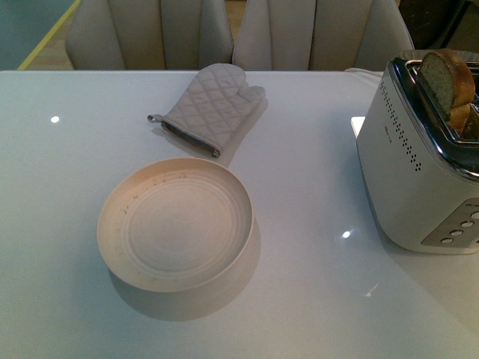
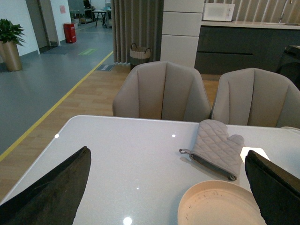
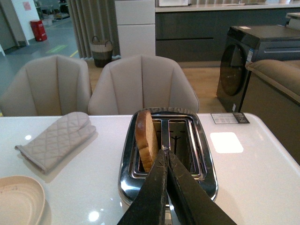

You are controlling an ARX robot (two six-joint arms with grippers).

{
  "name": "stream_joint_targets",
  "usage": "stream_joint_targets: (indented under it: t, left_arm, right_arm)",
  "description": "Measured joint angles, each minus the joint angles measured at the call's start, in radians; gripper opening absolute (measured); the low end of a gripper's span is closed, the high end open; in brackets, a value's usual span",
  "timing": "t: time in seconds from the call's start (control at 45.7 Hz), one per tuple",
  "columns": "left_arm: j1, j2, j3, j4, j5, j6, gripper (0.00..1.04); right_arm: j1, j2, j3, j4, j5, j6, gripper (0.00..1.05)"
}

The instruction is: Put bread into toaster

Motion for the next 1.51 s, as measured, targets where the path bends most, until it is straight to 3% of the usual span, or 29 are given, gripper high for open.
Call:
stream_joint_targets:
  t: [0.416, 0.503, 0.722, 0.766, 1.137, 1.181, 1.509]
  left_arm:
    - [0.0, 0.0, 0.0, 0.0, 0.0, 0.0, 0.98]
    - [0.0, 0.0, 0.0, 0.0, 0.0, 0.0, 0.98]
    - [0.0, 0.0, 0.0, 0.0, 0.0, 0.0, 0.98]
    - [0.0, 0.0, 0.0, 0.0, 0.0, 0.0, 0.98]
    - [0.0, 0.0, 0.0, 0.0, 0.0, 0.0, 0.98]
    - [0.0, 0.0, 0.0, 0.0, 0.0, 0.0, 0.98]
    - [0.0, 0.0, 0.0, 0.0, 0.0, 0.0, 0.98]
  right_arm:
    - [0.0, -0.115, 0.0, -0.116, 0.0, 0.0, 0.02]
    - [0.0, -0.256, 0.0, -0.283, 0.002, 0.0, 0.02]
    - [0.0, -0.287, 0.0, -0.294, 0.002, 0.0, 0.02]
    - [0.0, -0.288, 0.0, -0.294, 0.002, 0.0, 0.08]
    - [0.0, -0.288, 0.0, -0.294, 0.002, 0.0, 0.91]
    - [0.0, -0.288, 0.0, -0.294, 0.002, 0.0, 0.97]
    - [0.0, -0.288, 0.0, -0.294, 0.002, 0.0, 0.96]
